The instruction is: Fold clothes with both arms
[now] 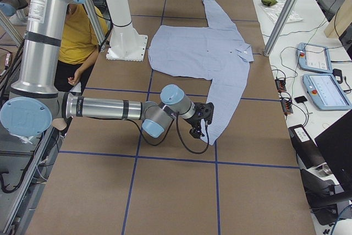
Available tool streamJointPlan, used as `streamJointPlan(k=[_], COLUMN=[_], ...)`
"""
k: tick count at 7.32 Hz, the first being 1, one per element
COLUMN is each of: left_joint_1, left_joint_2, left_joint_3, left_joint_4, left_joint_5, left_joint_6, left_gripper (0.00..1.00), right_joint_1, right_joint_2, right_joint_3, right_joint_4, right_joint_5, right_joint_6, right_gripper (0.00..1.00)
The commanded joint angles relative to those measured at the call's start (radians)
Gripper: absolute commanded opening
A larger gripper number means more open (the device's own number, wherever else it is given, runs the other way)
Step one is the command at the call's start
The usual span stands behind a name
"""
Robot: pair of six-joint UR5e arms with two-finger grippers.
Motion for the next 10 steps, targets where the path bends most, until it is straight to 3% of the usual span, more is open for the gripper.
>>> streamJointPlan(k=[1,5,10], left_joint_1=[0.0,0.0,0.0], left_joint_2=[0.002,0.002,0.002], left_joint_3=[-0.001,-0.003,-0.004], left_joint_4=[0.0,0.0,0.0], left_joint_5=[0.0,0.0,0.0], left_joint_6=[0.0,0.0,0.0], left_gripper=[1.0,1.0,1.0], right_joint_1=[-0.137,-0.276,-0.372], right_joint_2=[-0.002,0.0,0.002], right_joint_3=[-0.088,-0.131,-0.174], right_joint_4=[0.149,0.194,0.195], right_joint_5=[-0.172,-0.341,-0.459], right_joint_6=[0.154,0.189,0.19], right_gripper=[0.93,0.73,0.69])
